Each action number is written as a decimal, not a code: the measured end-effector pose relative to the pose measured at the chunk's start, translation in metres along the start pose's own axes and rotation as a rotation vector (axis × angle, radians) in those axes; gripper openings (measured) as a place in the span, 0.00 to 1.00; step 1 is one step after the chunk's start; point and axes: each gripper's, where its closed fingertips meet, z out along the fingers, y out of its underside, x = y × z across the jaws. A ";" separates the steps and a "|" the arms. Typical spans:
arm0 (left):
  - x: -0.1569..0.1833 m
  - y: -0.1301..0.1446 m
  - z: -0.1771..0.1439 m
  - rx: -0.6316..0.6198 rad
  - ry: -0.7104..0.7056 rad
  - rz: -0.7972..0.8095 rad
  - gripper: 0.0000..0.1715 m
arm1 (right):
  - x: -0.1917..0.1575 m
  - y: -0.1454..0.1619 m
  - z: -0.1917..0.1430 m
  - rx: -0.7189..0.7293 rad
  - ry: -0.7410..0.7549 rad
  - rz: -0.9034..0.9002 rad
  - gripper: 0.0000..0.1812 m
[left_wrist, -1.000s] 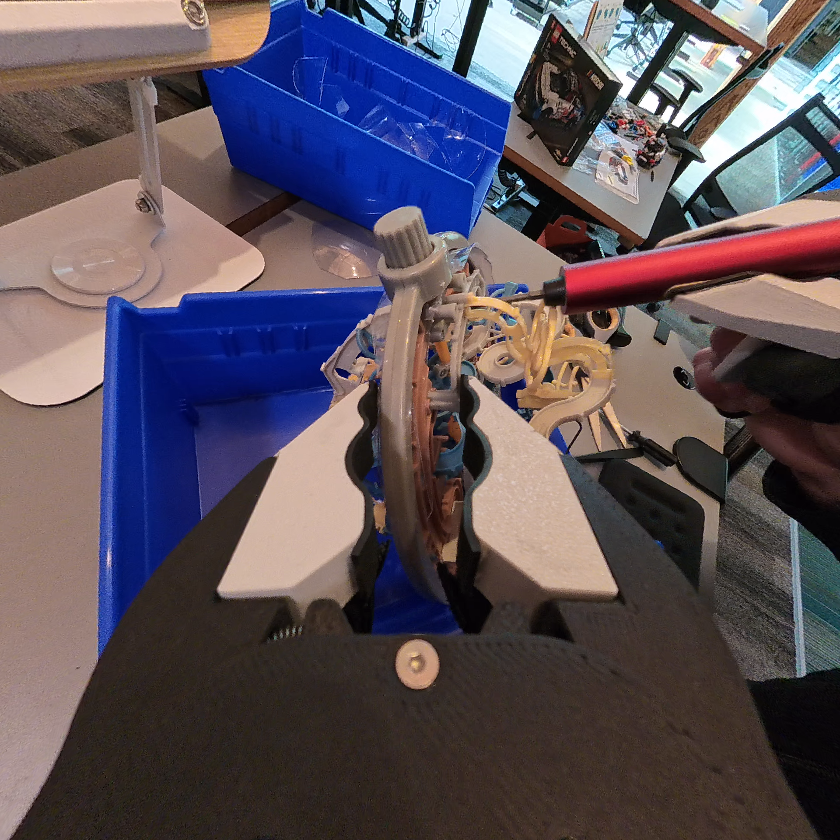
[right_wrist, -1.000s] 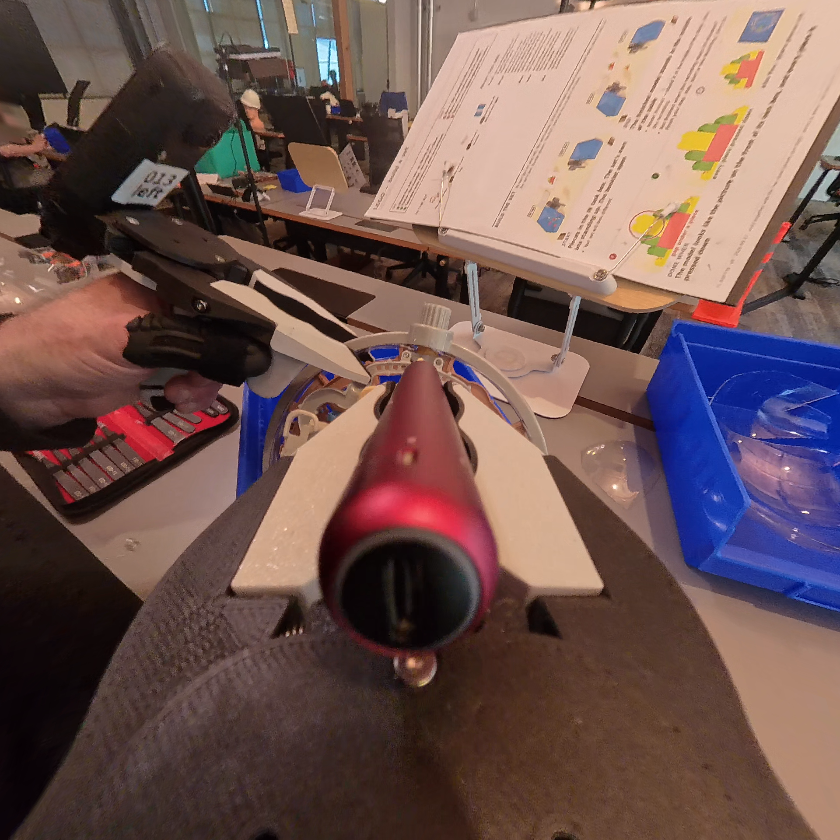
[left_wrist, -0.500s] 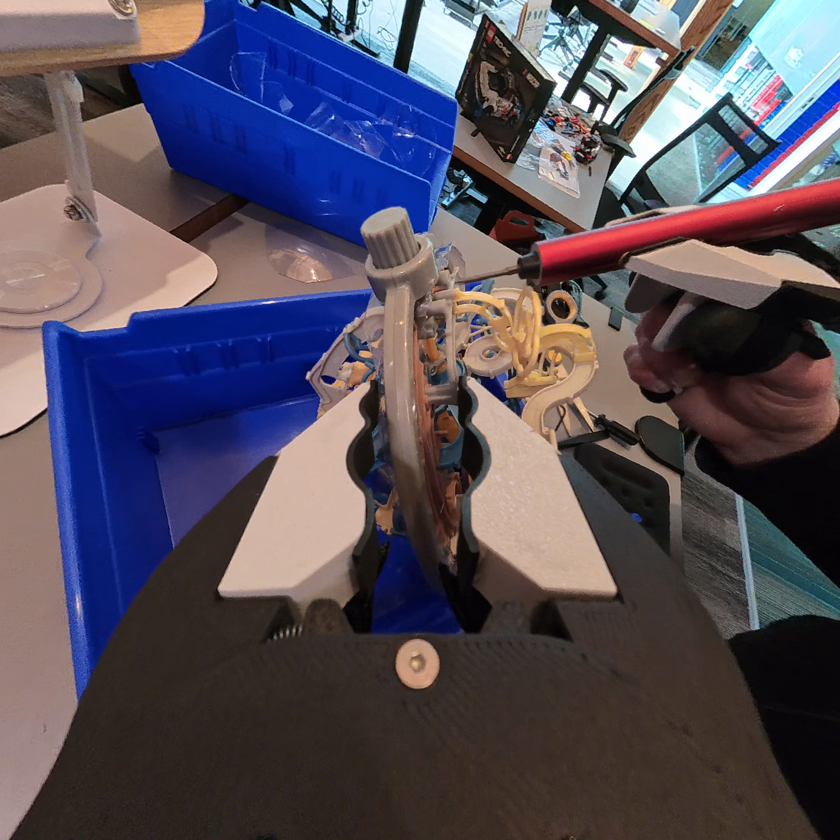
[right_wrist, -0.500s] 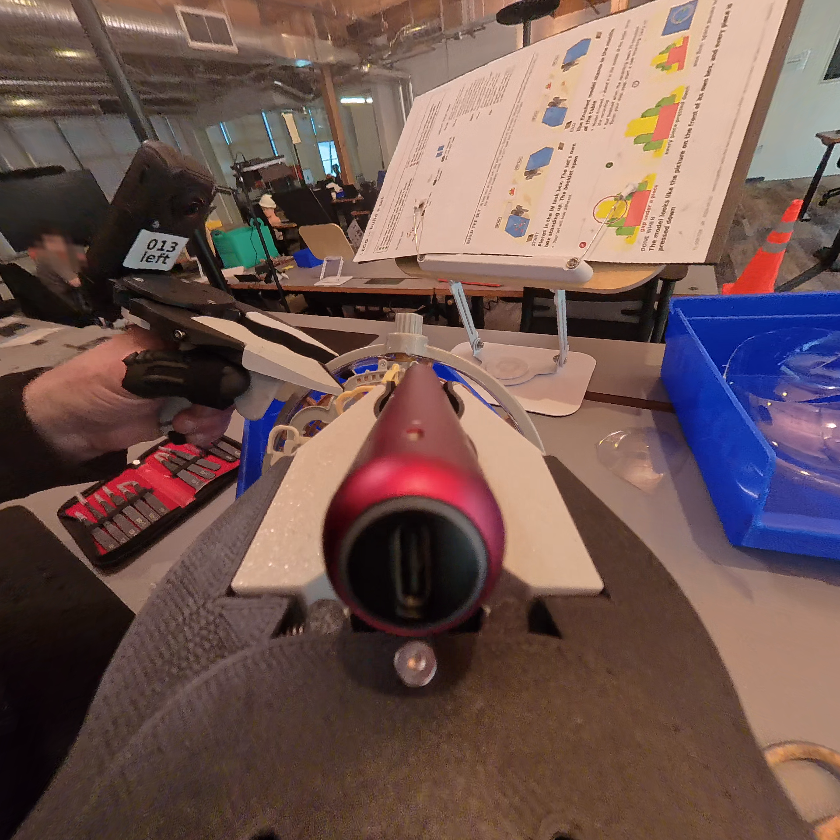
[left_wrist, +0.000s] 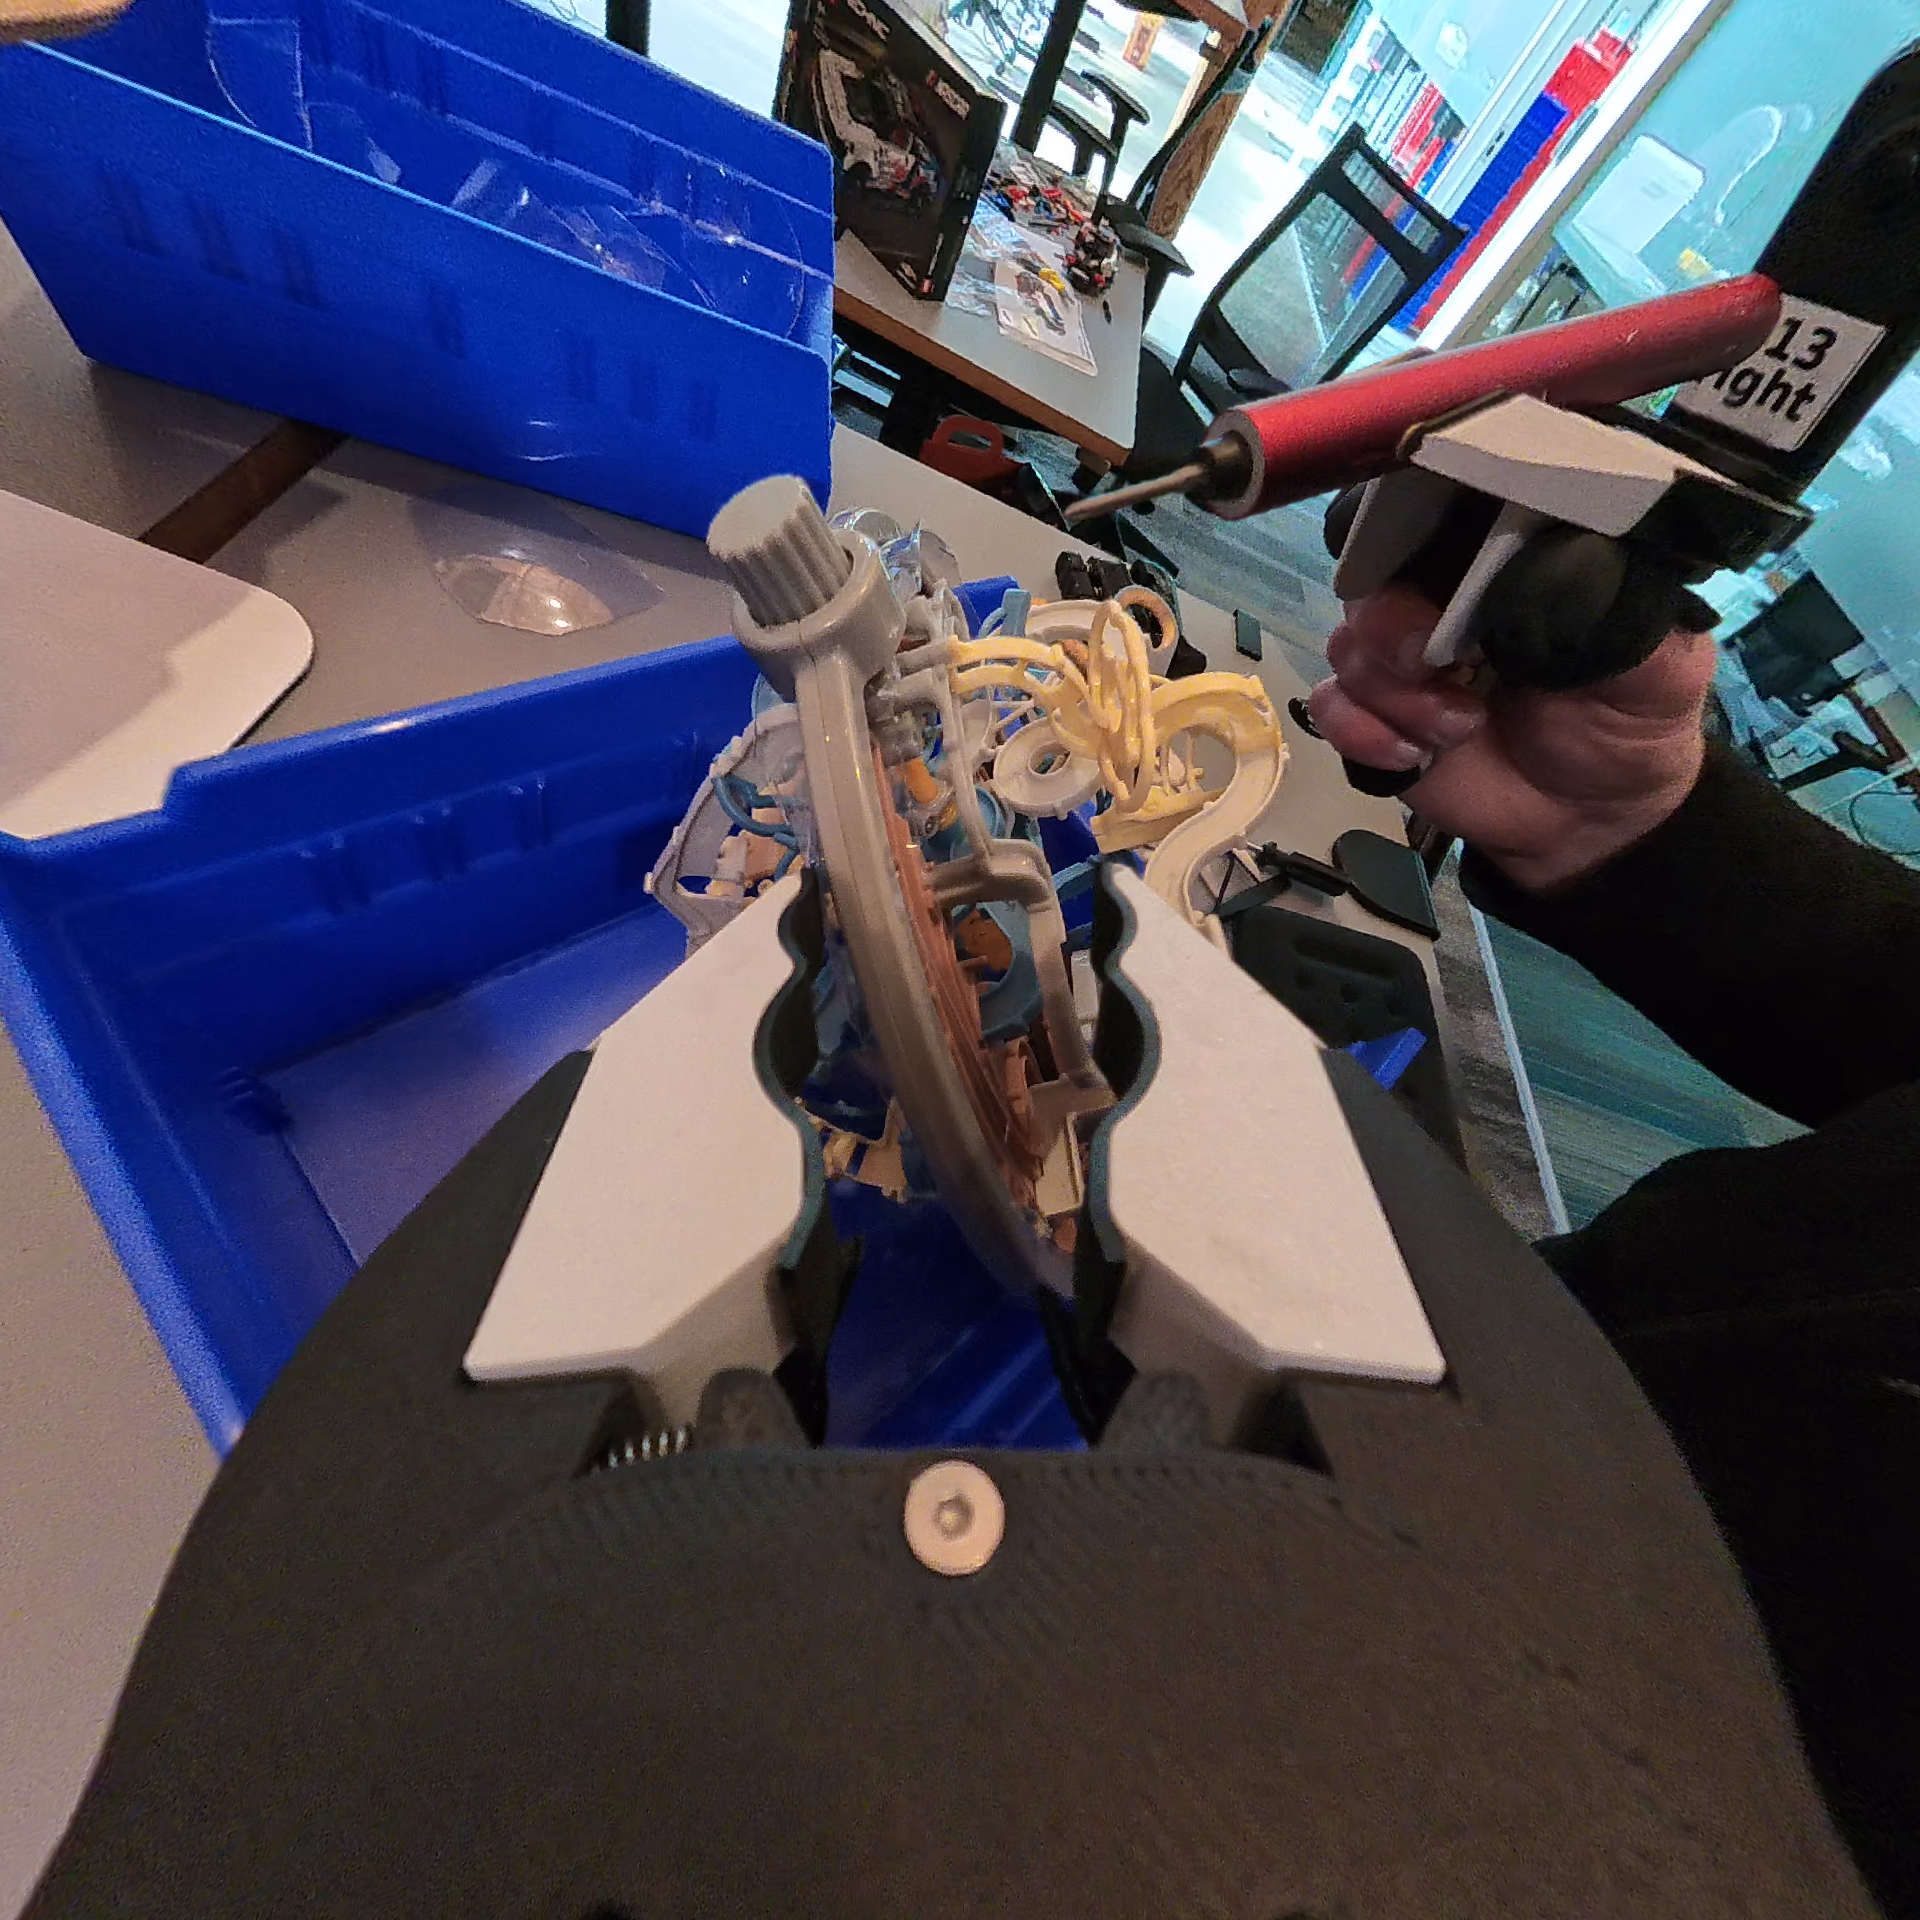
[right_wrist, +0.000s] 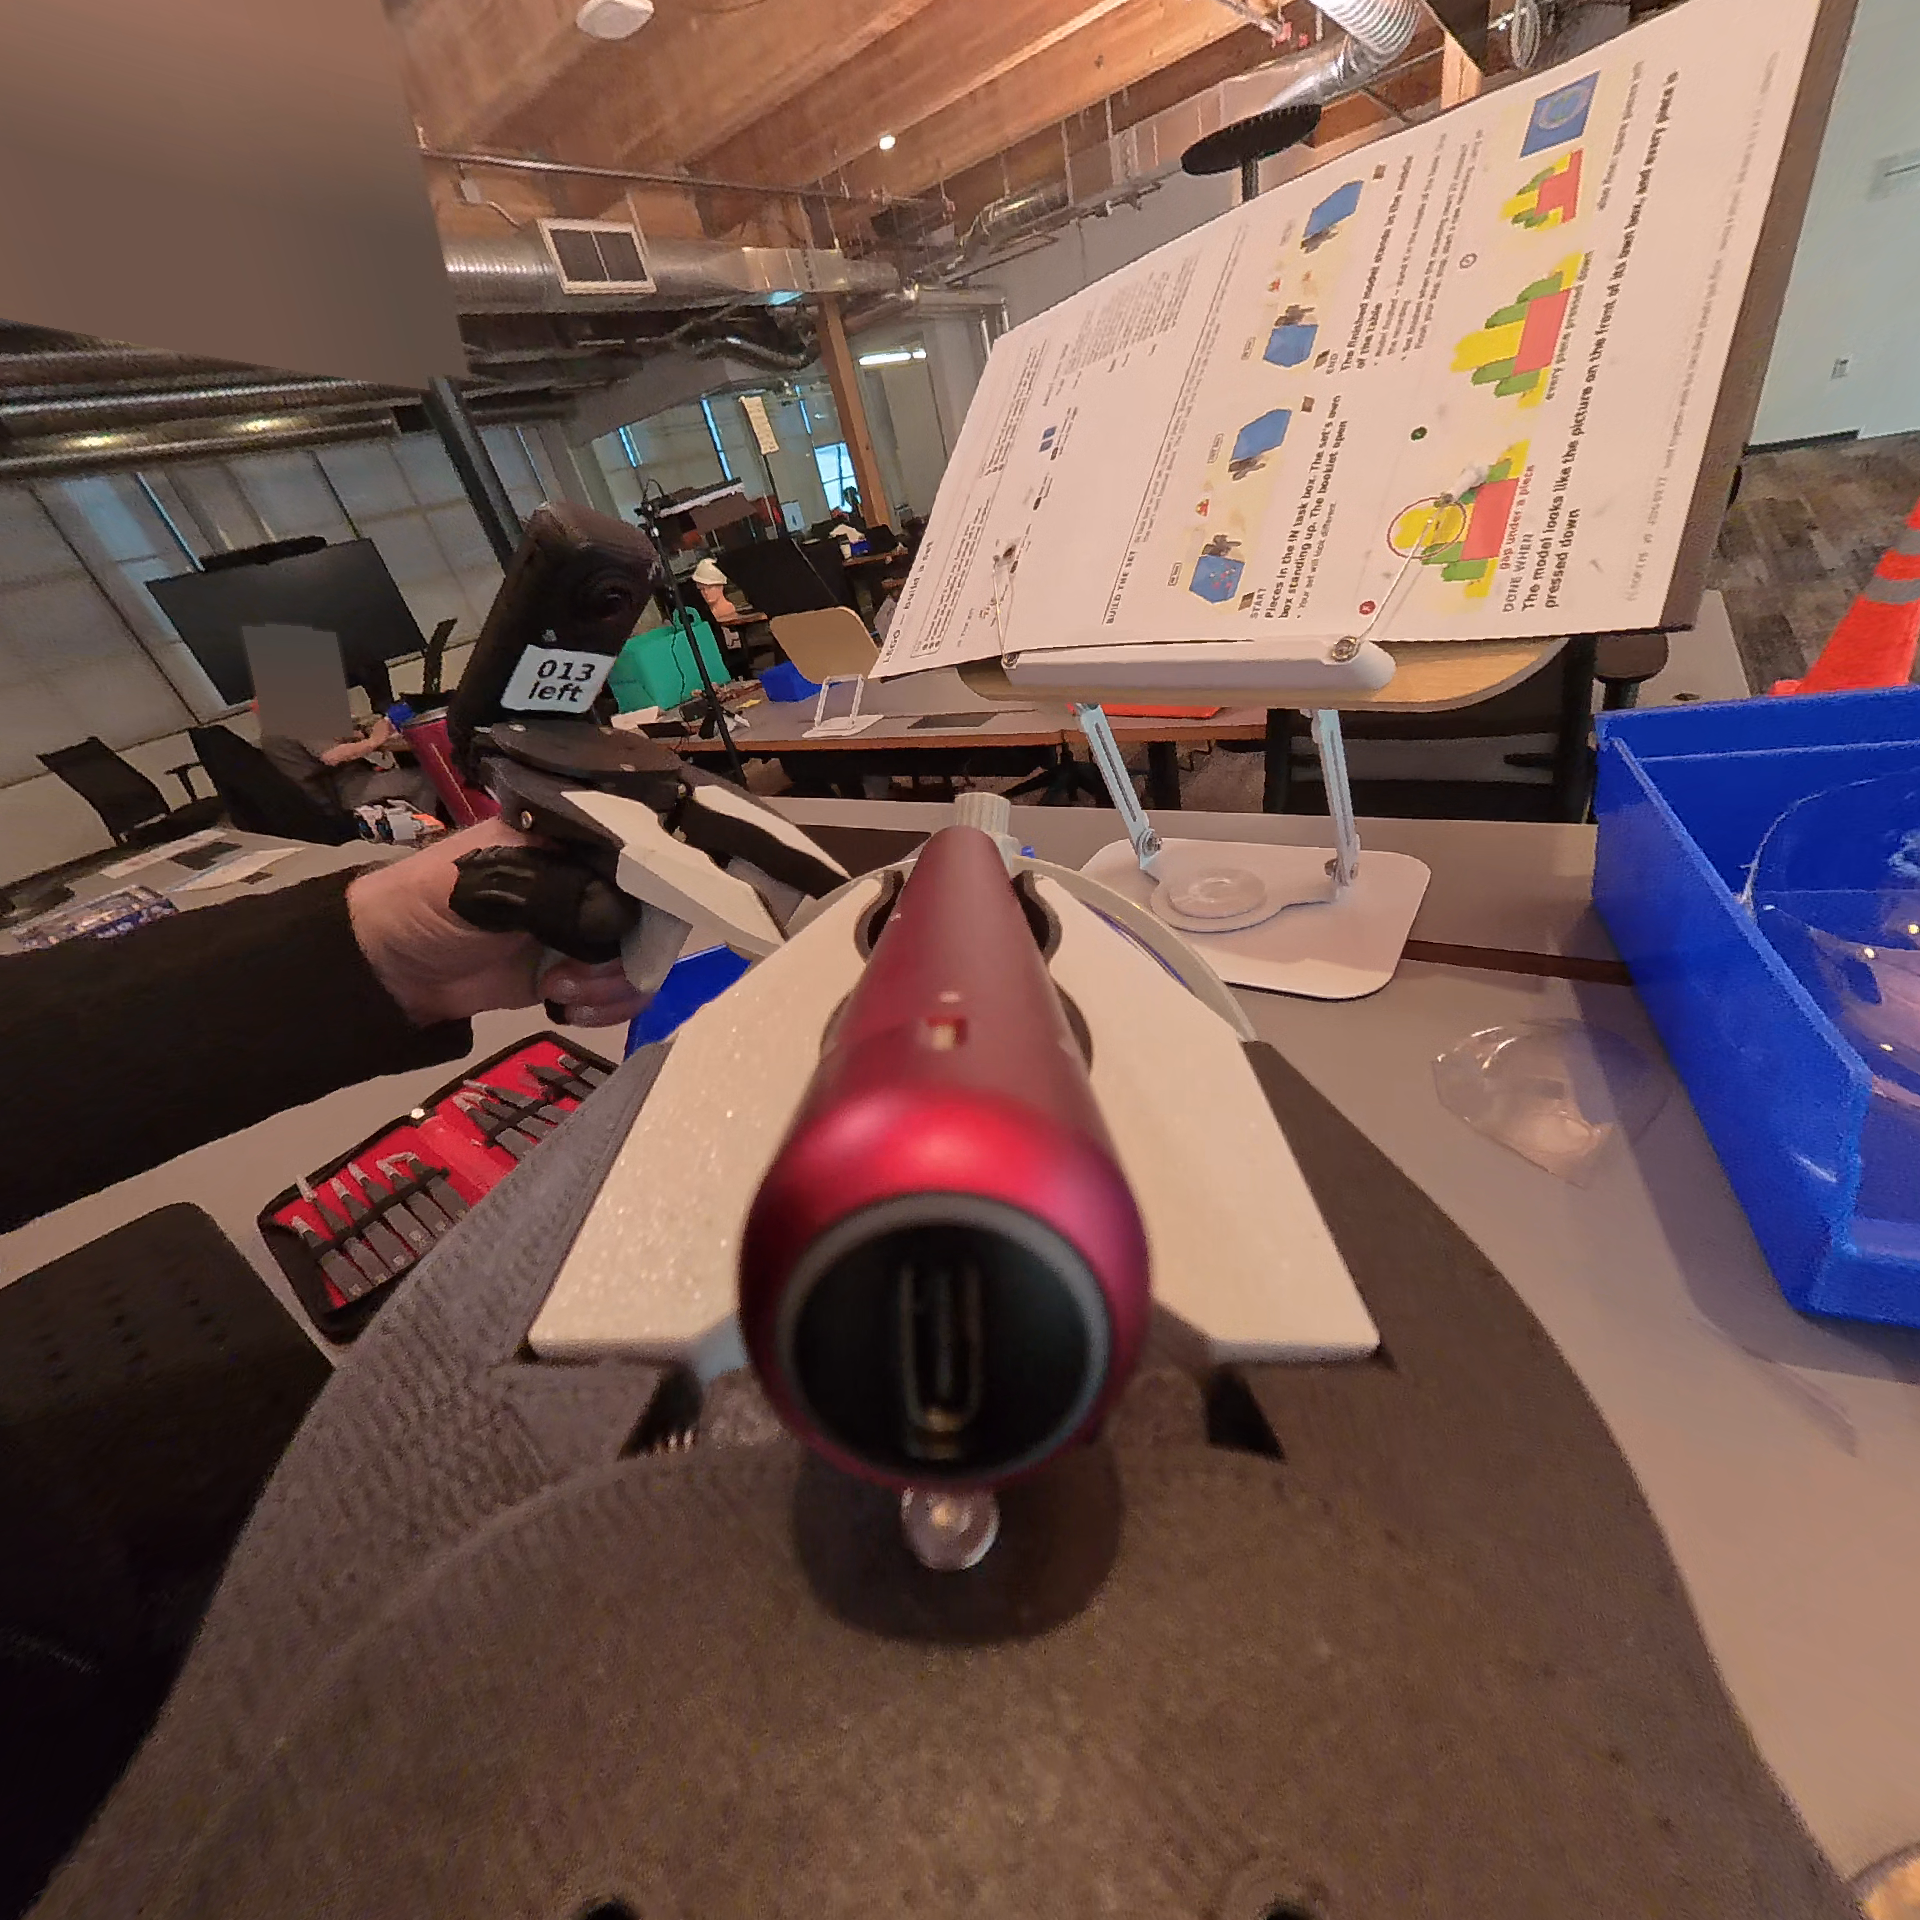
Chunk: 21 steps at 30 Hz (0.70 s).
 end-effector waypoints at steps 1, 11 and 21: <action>-0.001 -0.002 -0.002 0.006 -0.003 0.014 0.29 | -0.002 0.000 0.002 -0.006 -0.002 -0.009 0.11; -0.011 -0.012 -0.007 -0.067 0.032 0.103 0.26 | -0.017 0.003 0.016 -0.092 0.018 -0.132 0.11; -0.012 -0.035 -0.001 -0.064 0.016 0.263 0.25 | -0.019 0.008 0.025 -0.136 0.052 -0.179 0.11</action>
